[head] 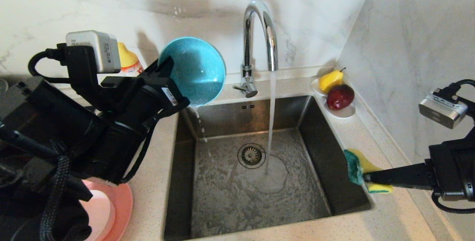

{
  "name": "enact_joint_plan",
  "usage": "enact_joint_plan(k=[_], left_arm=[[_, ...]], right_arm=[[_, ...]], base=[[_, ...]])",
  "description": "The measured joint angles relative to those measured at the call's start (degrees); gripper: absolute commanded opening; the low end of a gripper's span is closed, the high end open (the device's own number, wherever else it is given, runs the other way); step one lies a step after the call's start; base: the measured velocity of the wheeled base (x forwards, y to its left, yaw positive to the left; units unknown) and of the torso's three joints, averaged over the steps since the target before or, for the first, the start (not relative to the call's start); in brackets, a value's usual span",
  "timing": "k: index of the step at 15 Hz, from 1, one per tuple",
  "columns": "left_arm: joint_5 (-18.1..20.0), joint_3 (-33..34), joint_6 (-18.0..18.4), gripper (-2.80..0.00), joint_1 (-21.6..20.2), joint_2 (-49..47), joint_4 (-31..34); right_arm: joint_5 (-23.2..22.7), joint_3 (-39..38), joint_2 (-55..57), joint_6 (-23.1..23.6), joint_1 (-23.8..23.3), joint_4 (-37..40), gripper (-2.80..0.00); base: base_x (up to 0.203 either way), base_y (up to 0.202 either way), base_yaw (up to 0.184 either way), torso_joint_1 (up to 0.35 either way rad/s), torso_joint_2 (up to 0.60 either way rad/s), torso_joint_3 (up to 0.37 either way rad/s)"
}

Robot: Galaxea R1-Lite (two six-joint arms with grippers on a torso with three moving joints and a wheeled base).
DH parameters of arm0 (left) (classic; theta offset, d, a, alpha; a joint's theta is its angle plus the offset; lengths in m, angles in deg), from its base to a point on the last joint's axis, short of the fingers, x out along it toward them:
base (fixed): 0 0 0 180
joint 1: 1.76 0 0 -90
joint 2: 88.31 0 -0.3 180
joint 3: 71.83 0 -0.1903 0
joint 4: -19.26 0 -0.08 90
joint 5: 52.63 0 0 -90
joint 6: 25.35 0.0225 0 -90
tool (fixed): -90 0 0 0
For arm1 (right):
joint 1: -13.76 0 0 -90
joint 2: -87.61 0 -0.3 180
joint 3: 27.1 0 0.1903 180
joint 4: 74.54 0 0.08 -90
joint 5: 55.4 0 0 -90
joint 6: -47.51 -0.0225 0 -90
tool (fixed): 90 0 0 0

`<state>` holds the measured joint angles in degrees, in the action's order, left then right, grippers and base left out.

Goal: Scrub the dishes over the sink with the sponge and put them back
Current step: Rinse the bowl

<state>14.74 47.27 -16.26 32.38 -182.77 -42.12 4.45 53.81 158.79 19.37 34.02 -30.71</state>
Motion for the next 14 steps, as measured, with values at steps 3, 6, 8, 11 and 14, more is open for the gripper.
enact_joint_plan(k=[3, 6, 8, 11, 14], left_arm=[[-3.3, -3.0, 0.1, -2.80, -2.2, -2.9, 5.5], [-5.4, -3.8, 1.2, -2.80, -3.6, -4.3, 9.8], [-5.0, -3.4, 3.5, -2.80, -3.7, -4.7, 8.7], [-3.9, -2.4, 5.4, -2.80, -3.7, -5.8, 3.2], [-3.0, -1.2, 10.4, -2.80, -3.7, -9.4, -2.2]], right_arm=[[-0.3, -0.1, 0.3, 0.0, 0.0, -0.1, -2.80], [-0.4, -0.1, 0.4, 0.0, 0.0, -0.1, -2.80], [-0.4, 0.0, 0.4, 0.0, -0.1, -0.1, -2.80], [-1.2, 0.1, 0.5, 0.0, -0.2, -0.1, -2.80], [-2.2, 0.1, 0.8, 0.0, -1.2, -0.1, -2.80]], base=[[0.000, 0.000, 0.000, 0.000, 0.00, 0.000], [0.000, 0.000, 0.000, 0.000, 0.00, 0.000], [0.000, 0.000, 0.000, 0.000, 0.00, 0.000], [0.000, 0.000, 0.000, 0.000, 0.00, 0.000], [0.000, 0.000, 0.000, 0.000, 0.00, 0.000]])
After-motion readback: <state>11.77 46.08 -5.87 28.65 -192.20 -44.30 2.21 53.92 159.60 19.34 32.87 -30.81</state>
